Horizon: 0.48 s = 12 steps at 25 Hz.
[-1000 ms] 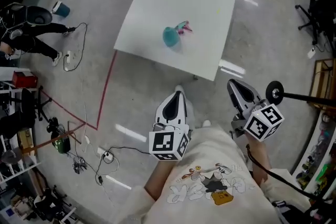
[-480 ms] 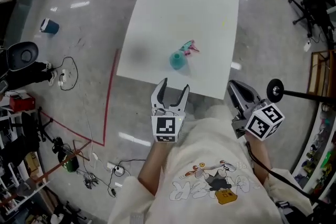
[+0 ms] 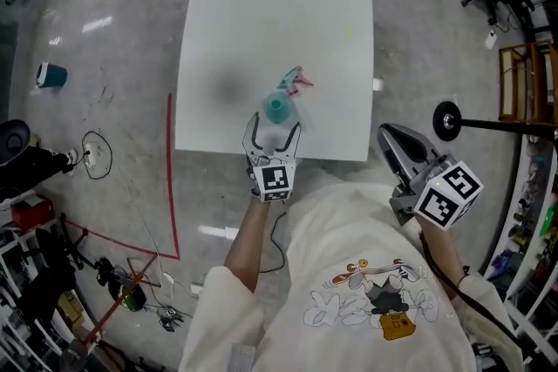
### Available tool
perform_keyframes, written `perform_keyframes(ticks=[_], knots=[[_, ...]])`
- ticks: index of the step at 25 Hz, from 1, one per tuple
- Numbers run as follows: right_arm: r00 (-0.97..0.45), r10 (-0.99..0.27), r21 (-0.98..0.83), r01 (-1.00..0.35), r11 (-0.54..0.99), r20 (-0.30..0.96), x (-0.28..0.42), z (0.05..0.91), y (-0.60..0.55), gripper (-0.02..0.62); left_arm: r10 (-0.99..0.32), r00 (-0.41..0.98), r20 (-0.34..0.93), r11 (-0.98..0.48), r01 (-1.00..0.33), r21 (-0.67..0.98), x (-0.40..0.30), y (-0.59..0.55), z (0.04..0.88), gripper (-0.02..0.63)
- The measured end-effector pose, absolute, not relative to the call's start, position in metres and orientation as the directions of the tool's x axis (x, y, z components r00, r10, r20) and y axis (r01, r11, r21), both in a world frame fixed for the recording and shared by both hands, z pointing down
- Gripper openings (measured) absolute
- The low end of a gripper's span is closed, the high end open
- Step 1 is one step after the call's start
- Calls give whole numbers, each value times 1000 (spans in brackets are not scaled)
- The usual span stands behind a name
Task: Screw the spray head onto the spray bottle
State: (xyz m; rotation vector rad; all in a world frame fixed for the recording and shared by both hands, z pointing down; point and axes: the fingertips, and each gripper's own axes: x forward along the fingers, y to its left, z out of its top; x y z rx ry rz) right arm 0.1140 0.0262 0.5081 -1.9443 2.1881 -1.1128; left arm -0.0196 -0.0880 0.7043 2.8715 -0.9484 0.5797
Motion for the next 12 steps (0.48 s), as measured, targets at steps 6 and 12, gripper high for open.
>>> perform_keyframes(ticks=[6,12], knots=[[-207,-873,-480,-877,-35,441,97,509,30,8,-536,762,364,-834,-546,-86,-8,-107,736,407],[-181,-872,-464,-884,-59,455,101,517,34,8,-514,781,356,-849,-522,-81,9,-116,756,407]])
